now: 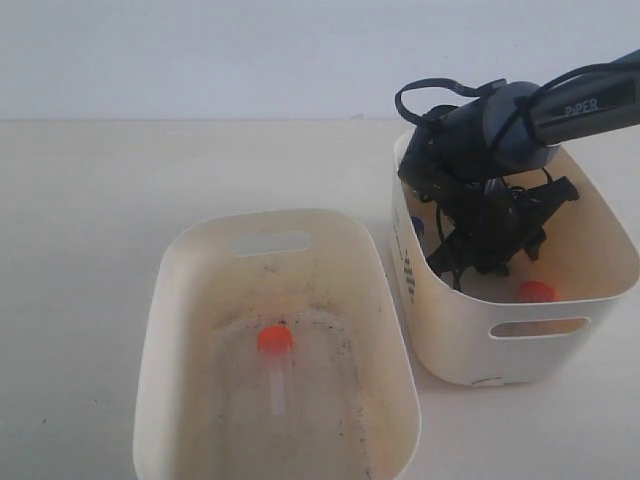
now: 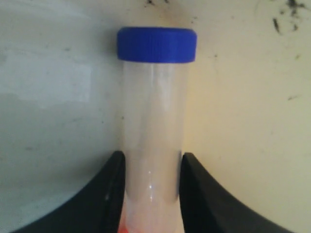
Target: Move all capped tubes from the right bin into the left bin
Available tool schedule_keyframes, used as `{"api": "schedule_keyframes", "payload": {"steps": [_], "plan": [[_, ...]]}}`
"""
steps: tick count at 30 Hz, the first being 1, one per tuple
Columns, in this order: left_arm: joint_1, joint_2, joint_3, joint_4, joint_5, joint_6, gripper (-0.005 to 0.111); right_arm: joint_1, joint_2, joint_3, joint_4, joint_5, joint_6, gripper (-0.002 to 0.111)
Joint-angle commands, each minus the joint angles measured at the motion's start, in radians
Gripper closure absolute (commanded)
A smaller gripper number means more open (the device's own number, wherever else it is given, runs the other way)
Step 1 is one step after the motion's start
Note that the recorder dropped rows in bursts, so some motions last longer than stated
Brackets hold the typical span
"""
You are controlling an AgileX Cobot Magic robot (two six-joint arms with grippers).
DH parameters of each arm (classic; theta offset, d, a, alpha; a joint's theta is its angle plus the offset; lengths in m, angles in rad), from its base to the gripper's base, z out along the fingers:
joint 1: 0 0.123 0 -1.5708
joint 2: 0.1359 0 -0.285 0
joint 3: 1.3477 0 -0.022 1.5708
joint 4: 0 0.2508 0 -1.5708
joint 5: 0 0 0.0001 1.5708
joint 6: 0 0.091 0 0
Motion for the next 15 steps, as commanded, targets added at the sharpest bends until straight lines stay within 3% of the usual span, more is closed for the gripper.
{"api": "schedule_keyframes", "payload": {"steps": [1,12,15], "plan": [[-0.007,0.004,-0.002,-0.003,-0.007,-0.004,0.103,-0.018,0.008,0.009,-0.041,0.069,0.013,0.088],[-0.007,0.004,-0.002,-0.003,-0.007,-0.004,0.103,-0.018,0.008,0.009,-0.053,0.031,0.014,0.089],[-0.007,0.004,-0.002,-0.003,-0.007,-0.004,0.103,-0.018,0.005,0.009,-0.066,0.029,0.031,0.103]]}}
